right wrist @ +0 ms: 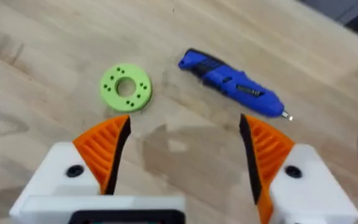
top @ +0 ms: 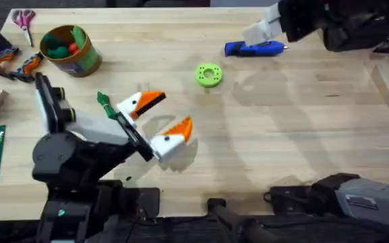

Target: Pick up the gripper from the table and insert it into the empty holder that is missing its gripper. Then pick up a screw, insert it into the mounting hole, and use the screwdriver to tighten it. Finally, clean up the table by picking up the vegetable and placing it into the bucket.

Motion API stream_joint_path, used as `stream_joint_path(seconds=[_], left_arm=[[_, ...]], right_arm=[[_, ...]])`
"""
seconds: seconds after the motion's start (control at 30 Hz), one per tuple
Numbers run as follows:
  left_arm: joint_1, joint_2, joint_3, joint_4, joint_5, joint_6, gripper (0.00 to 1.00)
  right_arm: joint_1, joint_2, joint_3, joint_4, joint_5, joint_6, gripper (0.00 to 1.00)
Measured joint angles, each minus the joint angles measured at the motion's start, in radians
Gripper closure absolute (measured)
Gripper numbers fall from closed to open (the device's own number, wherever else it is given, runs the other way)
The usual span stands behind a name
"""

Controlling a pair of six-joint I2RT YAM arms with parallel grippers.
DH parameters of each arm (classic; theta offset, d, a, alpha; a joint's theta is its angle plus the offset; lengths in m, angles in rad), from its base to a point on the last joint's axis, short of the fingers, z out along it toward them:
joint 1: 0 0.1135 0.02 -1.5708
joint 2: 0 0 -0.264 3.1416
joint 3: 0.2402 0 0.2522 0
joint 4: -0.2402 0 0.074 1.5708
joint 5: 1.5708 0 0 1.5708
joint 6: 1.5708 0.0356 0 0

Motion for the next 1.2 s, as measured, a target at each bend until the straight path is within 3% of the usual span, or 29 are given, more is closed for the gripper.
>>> stream_joint_path(seconds=[0.1,0.27,0.57,0.77,1.03,1.2], left_arm=[[0.0,0.0,0.073,-0.186,-0.109,-0.048,0.015],[0.0,0.048,0.279,-0.508,-0.275,-0.035,0.015],[0.0,0.441,0.763,-0.918,-0.553,0.019,0.015],[0.0,0.684,0.961,-0.991,-0.627,0.039,0.015],[0.0,0.853,0.972,-0.999,-0.781,0.022,0.015],[0.024,1.022,0.972,-1.046,-0.884,-0.04,0.015]], right_arm=[[0.0,-0.002,0.0,-0.049,0.0,0.032,0.009],[0.0,-0.002,0.0,-0.108,0.0,0.117,0.01],[0.0,-0.002,0.0,-0.158,0.0,0.184,0.01],[0.0,-0.002,0.0,-0.194,0.0,0.191,0.01],[0.0,-0.002,0.0,-0.214,0.0,0.191,0.01],[0.0,-0.003,0.0,-0.228,0.0,0.206,0.01]])
